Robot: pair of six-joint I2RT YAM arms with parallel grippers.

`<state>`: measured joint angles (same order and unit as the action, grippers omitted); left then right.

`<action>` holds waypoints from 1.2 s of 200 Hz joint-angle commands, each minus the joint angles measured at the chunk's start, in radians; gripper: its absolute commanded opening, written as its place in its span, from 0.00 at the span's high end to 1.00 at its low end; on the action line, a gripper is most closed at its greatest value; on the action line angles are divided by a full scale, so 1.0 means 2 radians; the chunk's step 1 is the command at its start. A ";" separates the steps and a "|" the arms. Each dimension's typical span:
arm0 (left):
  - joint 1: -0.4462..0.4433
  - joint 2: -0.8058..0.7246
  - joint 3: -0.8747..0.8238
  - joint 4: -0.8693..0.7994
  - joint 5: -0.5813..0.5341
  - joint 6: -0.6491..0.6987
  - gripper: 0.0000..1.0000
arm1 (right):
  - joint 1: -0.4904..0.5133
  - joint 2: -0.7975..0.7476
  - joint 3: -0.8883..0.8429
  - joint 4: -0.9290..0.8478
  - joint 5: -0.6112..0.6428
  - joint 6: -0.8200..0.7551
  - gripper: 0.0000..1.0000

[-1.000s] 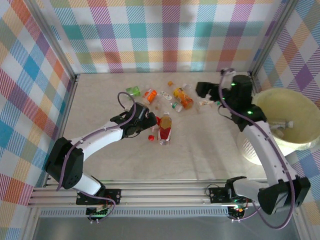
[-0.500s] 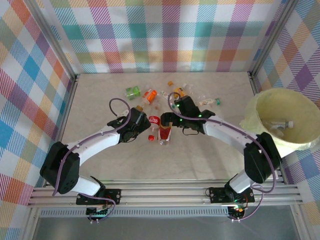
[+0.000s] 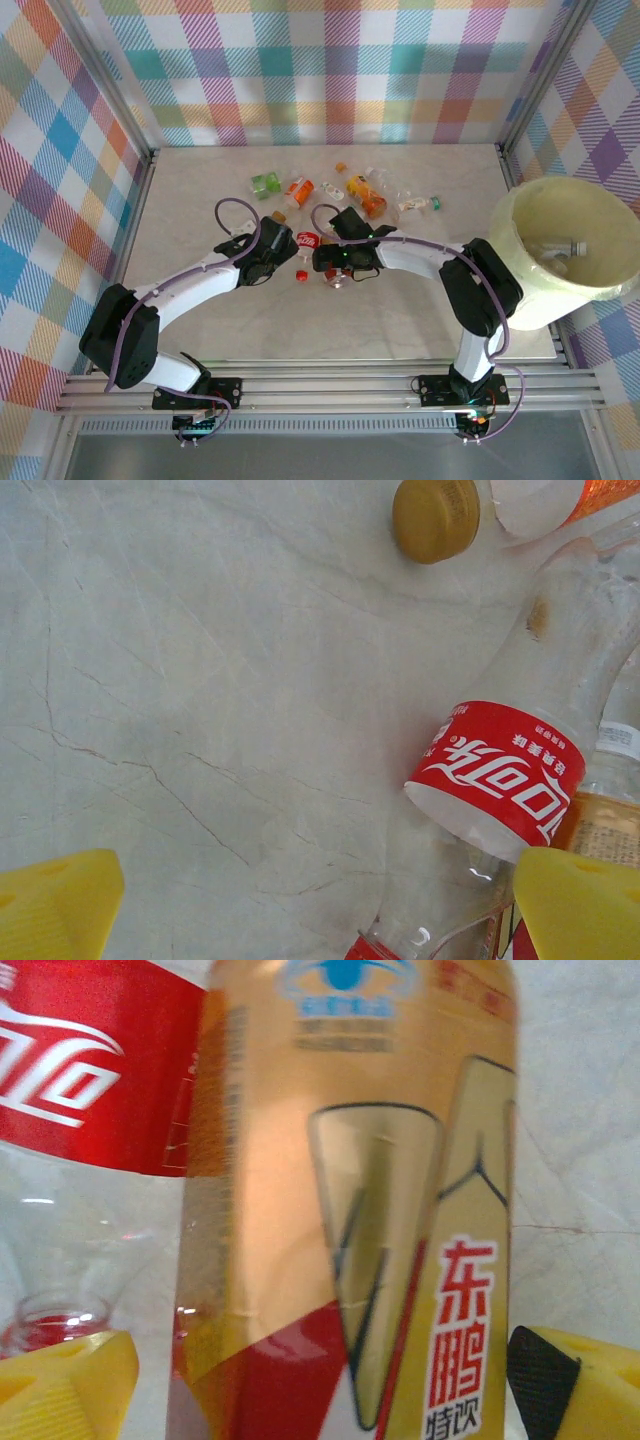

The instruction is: Put the plastic bottles in the bin

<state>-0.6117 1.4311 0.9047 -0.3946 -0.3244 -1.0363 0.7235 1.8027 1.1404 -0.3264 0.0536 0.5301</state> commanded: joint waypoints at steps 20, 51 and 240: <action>0.004 0.013 0.004 -0.019 -0.005 -0.003 0.00 | 0.003 0.002 0.005 -0.023 0.030 -0.066 0.09; 0.004 0.023 0.013 -0.015 0.003 0.000 0.00 | 0.003 0.020 0.021 -0.031 0.036 -0.098 0.12; -0.022 0.051 0.082 0.049 0.068 0.097 0.00 | -0.022 -0.122 -0.041 0.003 0.046 -0.148 0.38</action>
<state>-0.6388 1.5436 1.0290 -0.3431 -0.2165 -0.9123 0.6880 1.6432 1.0676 -0.3386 0.1143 0.2592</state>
